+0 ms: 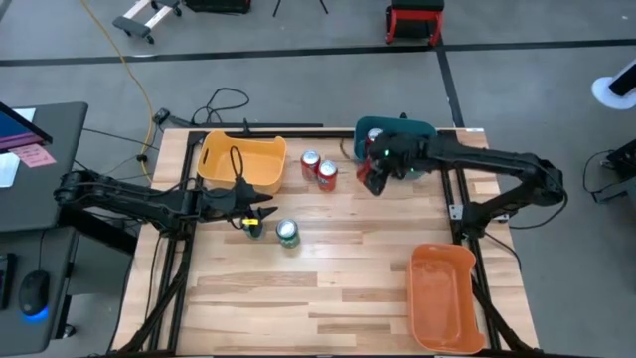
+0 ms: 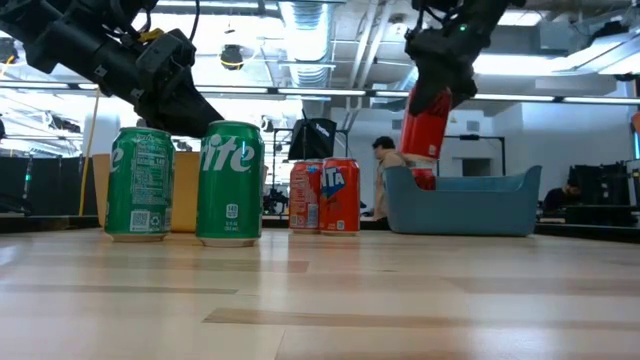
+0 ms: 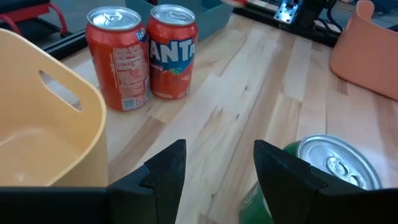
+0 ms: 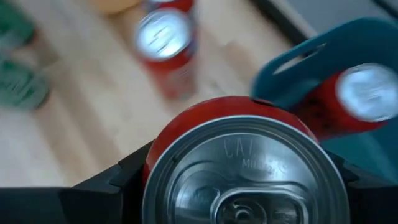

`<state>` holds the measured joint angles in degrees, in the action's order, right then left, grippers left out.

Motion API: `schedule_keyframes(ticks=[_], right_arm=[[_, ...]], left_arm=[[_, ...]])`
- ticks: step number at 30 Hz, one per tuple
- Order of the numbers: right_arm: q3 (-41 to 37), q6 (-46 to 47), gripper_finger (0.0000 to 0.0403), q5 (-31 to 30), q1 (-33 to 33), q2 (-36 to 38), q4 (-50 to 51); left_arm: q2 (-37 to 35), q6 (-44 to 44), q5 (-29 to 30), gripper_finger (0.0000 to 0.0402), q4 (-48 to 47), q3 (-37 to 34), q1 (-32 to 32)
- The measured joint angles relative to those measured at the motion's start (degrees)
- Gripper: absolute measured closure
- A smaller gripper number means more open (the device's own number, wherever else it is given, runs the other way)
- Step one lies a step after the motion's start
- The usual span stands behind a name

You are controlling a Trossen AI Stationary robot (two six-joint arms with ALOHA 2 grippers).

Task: Sort soda cans
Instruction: Put the red-black soda can into the blue bin

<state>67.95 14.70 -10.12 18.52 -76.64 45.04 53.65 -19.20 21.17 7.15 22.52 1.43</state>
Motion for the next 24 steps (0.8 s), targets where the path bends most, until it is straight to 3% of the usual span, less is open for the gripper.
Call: schedule_keyframes(ticks=[13, 24], right_arm=[[0.7, -0.22, 0.0101, -2.35, 14.01, -0.38, -0.02], [-3.74, -0.17, 0.01, 1.3, 13.62, -0.59, -2.05]], left_arm=[[0.0, -0.24, -0.01, 0.0216, -0.28, 0.0, 0.0], [0.0, -0.33, -0.02, 0.0216, -0.42, 0.0, 0.0]])
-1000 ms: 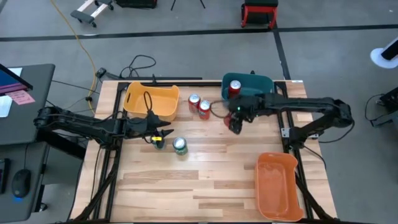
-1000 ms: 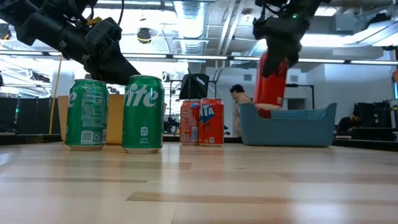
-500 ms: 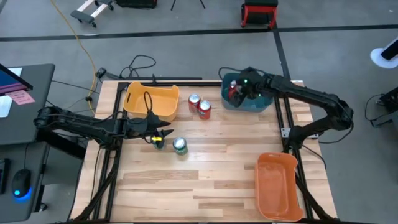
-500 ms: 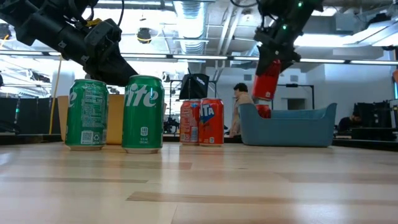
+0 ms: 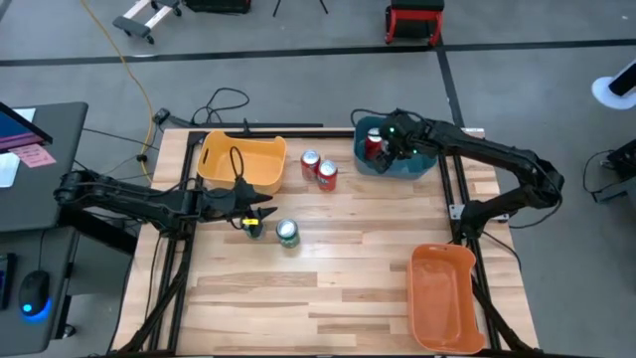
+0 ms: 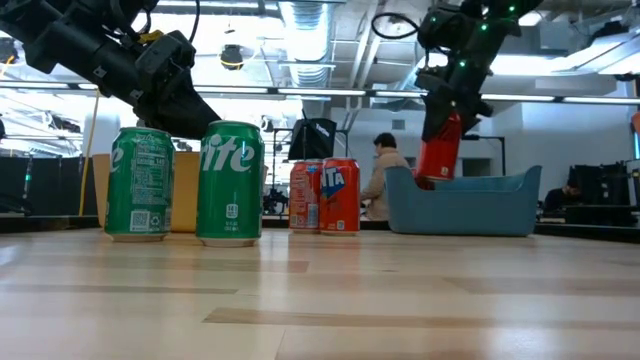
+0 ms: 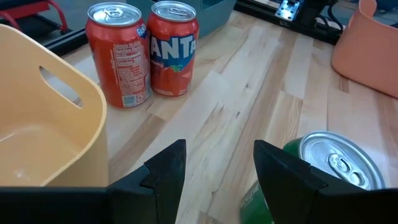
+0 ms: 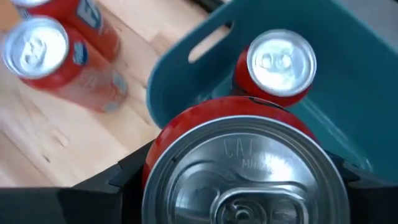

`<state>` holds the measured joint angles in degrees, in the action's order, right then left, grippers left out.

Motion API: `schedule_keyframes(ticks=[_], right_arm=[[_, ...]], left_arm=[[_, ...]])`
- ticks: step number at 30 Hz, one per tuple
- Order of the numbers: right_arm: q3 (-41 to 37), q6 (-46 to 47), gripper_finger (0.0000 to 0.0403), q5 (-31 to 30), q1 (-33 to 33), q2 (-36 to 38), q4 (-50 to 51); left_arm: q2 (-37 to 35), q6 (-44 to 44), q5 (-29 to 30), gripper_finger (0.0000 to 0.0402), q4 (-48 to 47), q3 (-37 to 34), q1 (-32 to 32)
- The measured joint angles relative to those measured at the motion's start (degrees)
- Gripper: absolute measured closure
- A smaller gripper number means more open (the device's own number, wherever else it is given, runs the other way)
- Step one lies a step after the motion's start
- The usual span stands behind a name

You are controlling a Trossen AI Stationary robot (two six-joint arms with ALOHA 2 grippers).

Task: Sort soda cans
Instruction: Put the red-black soda can into the blue bin

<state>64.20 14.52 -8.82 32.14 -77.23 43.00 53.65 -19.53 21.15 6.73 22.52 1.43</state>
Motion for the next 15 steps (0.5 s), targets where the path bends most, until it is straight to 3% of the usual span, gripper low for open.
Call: schedule_keyframes(ticks=[7, 15], right_arm=[[-0.96, -0.03, 0.01, -0.04, 0.32, -1.28, -4.04], [-1.0, -1.3, 0.0099, -0.06, 0.26, -8.23, -5.35]], left_arm=[[0.0, -0.01, 0.52, 0.0216, 0.59, 0.0, 0.0], [0.0, -0.02, 0.57, 0.0216, 0.37, 0.0, 0.0]])
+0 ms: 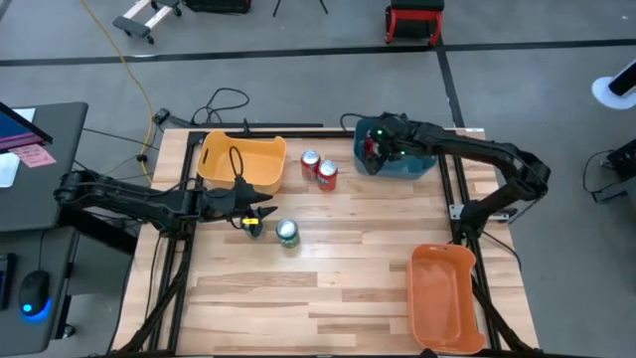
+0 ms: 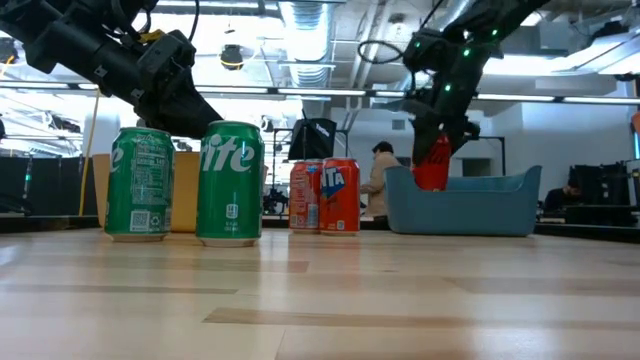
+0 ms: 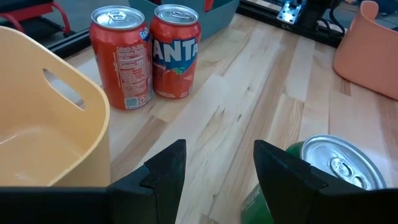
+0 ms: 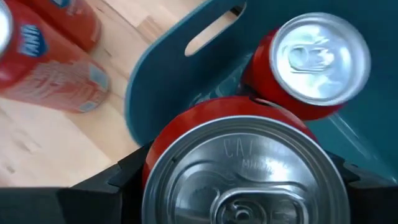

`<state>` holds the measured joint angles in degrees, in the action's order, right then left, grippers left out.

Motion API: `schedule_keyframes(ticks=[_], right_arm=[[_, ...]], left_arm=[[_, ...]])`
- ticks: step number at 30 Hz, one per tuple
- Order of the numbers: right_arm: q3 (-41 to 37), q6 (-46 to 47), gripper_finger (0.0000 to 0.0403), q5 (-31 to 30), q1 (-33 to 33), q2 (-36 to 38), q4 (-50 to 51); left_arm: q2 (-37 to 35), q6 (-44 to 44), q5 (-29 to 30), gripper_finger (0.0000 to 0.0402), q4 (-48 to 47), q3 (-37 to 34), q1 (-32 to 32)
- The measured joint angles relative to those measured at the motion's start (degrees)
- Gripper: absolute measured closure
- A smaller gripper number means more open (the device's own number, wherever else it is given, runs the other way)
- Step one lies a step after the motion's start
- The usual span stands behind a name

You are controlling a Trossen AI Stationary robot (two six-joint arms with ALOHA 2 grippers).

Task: Sort soda cans
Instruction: Put the red-black soda can into the blue bin

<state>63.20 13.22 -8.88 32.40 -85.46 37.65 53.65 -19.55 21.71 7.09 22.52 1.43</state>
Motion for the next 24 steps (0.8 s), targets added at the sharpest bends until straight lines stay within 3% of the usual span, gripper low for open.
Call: schedule_keyframes(ticks=[8, 18, 24], right_arm=[[0.04, -2.97, 0.0094, 0.02, 0.03, -4.15, -0.75], [0.04, -5.17, 0.0025, 1.32, 1.7, -2.03, -4.21], [0.04, -4.27, 0.0014, 1.48, 2.28, -0.65, -3.89]], left_arm=[[-0.02, 0.28, 0.0, 0.0216, -0.54, 0.0, 0.0], [-0.01, 5.85, 0.16, 0.0216, -1.01, 0.0, 0.0], [0.0, 10.35, 0.18, 0.0216, -0.28, 0.0, 0.0]])
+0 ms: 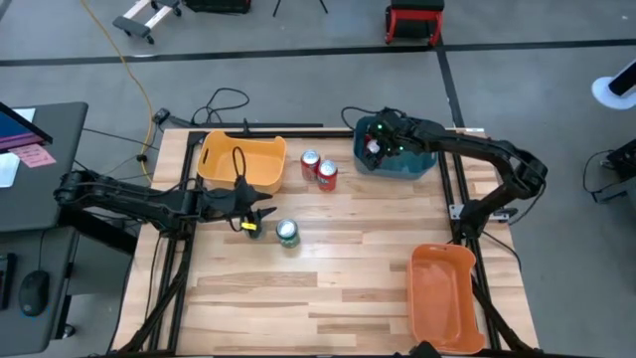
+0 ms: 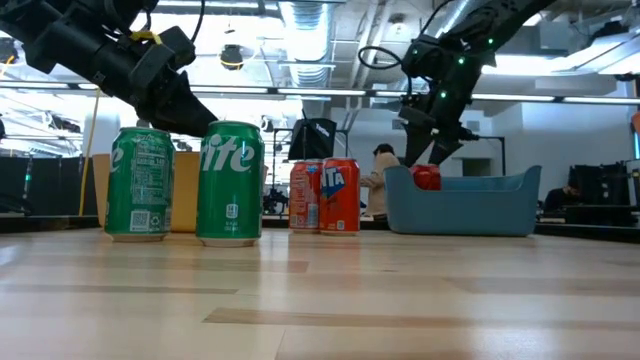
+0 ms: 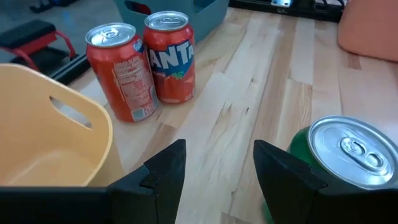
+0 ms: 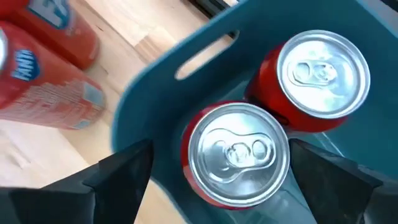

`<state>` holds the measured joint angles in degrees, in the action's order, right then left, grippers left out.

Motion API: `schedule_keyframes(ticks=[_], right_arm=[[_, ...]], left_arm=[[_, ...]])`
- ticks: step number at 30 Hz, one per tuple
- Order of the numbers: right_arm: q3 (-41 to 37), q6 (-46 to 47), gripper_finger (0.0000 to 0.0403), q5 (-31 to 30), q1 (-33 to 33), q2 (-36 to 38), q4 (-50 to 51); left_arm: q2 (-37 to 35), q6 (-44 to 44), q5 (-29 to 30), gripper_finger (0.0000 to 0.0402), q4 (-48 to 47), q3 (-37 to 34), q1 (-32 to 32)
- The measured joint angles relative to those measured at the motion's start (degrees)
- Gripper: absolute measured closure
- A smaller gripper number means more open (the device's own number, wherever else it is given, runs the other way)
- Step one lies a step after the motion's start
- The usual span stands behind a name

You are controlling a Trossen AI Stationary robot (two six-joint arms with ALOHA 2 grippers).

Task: Sort soda cans
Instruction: Put the red-black soda can into the blue bin, then put the left green soda can into the yellow bin

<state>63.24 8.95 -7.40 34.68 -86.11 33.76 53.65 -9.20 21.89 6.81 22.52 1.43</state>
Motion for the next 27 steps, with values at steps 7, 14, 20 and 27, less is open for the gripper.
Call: schedule_keyframes(ticks=[7, 14, 20, 27], right_arm=[[0.0, 4.48, 0.0021, -0.31, -1.99, 3.69, 0.27], [0.0, 6.66, 0.0026, -1.58, -6.36, 14.31, -0.1], [-0.98, 9.1, 0.0026, -2.48, -16.67, 19.91, -2.33], [-10.33, 12.23, 0.0027, -3.34, -30.27, 20.02, -16.47]], left_arm=[[-0.07, 1.02, -0.01, 0.0216, -0.05, 0.01, -0.01], [-3.14, 4.92, 1.73, 0.0216, -14.94, 9.34, -0.13], [-3.63, 3.19, 1.35, 0.0216, -27.05, 18.1, -0.13], [-3.58, -2.4, -0.22, 0.0216, -44.18, 18.45, 1.67]])
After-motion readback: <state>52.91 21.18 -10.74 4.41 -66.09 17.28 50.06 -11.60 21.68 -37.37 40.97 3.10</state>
